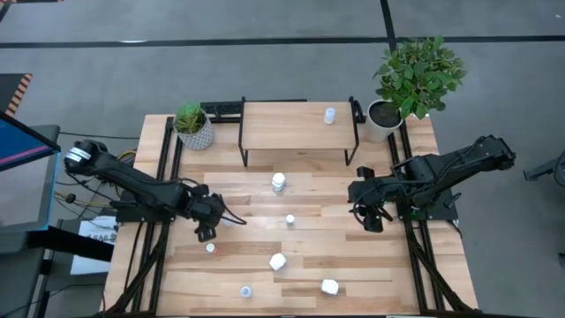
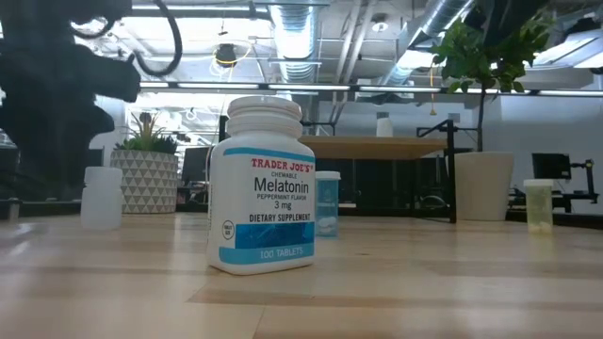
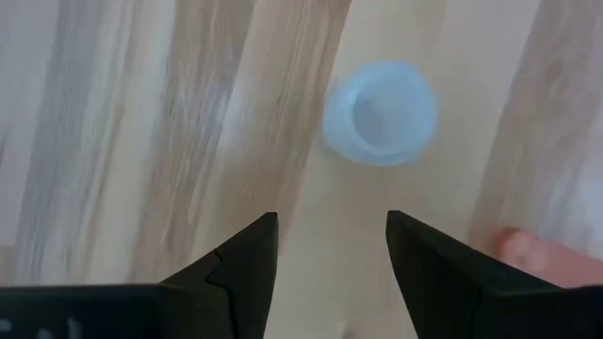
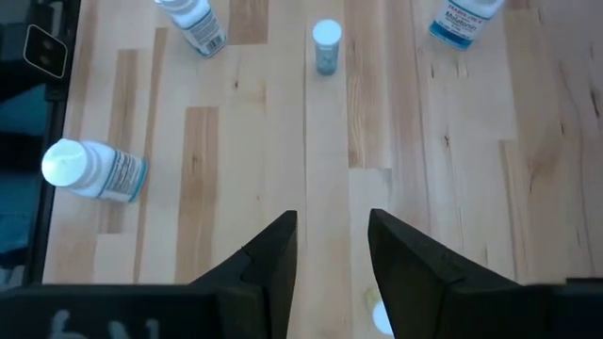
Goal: Pick and place medicine bottles onto shelf by color
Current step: Put the top white pill bottle on the shelf
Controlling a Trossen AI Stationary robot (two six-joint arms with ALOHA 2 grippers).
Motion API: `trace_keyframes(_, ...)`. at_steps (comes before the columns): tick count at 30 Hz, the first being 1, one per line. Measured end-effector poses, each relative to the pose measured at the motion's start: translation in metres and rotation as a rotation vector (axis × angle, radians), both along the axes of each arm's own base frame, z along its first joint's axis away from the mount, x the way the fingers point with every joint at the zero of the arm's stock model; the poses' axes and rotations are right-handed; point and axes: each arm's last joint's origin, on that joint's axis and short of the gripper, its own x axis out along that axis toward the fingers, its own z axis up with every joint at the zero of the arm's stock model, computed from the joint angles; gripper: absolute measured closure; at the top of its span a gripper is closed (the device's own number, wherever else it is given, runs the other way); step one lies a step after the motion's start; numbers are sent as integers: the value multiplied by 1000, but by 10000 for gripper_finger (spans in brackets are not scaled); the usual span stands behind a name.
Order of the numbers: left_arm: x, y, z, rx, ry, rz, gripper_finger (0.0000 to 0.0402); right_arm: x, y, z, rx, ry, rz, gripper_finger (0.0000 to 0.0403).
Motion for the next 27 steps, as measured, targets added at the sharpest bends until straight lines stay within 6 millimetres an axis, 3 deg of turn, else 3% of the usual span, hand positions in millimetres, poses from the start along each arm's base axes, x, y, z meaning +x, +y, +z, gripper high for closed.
trace_keyframes(9, 16, -5, -14, 47, -17, -99, 216, 0, 0, 0, 0, 1, 0, 249)
trace_keyframes(27, 27, -8, -10, 45, -139, -145, 216, 0, 0, 0, 1, 1, 0, 250)
